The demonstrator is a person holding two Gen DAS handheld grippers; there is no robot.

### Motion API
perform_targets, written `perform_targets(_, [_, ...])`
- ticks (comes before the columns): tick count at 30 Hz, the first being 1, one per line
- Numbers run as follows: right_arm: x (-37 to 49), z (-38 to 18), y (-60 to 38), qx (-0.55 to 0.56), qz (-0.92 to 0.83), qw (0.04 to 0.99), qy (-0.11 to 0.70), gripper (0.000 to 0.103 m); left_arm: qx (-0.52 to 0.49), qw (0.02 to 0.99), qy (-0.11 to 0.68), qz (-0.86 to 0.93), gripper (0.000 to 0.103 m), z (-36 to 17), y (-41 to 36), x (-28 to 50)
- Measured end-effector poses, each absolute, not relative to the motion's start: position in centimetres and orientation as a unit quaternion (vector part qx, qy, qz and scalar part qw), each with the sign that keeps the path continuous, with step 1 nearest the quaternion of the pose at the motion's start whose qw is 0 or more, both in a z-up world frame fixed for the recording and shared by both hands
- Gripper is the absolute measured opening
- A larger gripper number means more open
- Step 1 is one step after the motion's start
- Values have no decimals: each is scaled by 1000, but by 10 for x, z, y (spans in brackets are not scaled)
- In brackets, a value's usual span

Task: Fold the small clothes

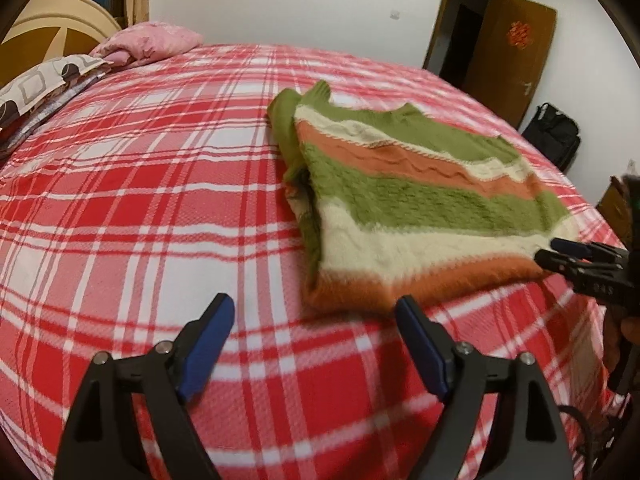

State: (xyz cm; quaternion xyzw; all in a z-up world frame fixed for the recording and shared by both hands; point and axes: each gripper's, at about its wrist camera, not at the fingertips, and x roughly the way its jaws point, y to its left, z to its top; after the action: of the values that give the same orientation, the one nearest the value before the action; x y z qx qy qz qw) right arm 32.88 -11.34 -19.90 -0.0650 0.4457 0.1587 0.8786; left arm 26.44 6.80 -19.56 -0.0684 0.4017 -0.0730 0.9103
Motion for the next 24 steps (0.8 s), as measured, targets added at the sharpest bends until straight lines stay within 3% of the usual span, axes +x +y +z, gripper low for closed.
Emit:
perform_targets(5, [310,-180,-97,-59,202,884,418,61,-116,916,380,-60,91,-186,96,244])
perform_targets(17, [248,-172,59,-284,317,855,296,61,-177,920,350,-5,91,-170,175,242])
perform_targets(24, [252,-187,106,-326,298,855,271,61,-229,906,355,-34,91,-171,208,251])
